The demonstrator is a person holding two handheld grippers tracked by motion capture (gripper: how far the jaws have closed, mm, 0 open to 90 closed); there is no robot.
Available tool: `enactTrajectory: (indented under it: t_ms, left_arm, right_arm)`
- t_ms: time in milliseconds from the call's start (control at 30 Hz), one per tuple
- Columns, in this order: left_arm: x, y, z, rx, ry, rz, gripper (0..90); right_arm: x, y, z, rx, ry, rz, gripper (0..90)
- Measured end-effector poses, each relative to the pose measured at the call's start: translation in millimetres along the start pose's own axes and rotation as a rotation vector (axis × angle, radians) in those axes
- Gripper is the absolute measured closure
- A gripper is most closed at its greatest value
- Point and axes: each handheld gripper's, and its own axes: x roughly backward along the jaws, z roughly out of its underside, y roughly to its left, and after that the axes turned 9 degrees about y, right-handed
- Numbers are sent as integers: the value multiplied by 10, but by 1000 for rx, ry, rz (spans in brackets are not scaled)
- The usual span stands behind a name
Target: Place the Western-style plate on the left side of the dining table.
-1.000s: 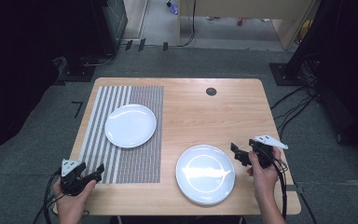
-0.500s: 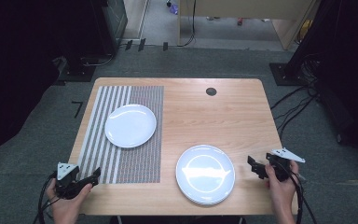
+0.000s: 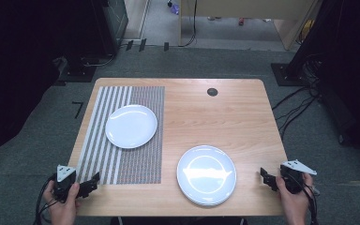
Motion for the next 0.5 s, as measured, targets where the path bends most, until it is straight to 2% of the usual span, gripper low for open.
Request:
enactTrajectory:
  t_ms: [133, 300, 500]
  left_arm:
    - [-15, 5, 21, -5, 5, -8, 97]
    - [-49, -1, 48, -18, 13, -24, 97]
    - [-74, -29, 71, -36, -7, -47, 97]
  right_arm:
    - [24, -23, 41, -1, -6, 5, 156]
    - [32, 3, 105, 43, -12, 54, 147]
    - [36, 9, 112, 36, -10, 58, 144]
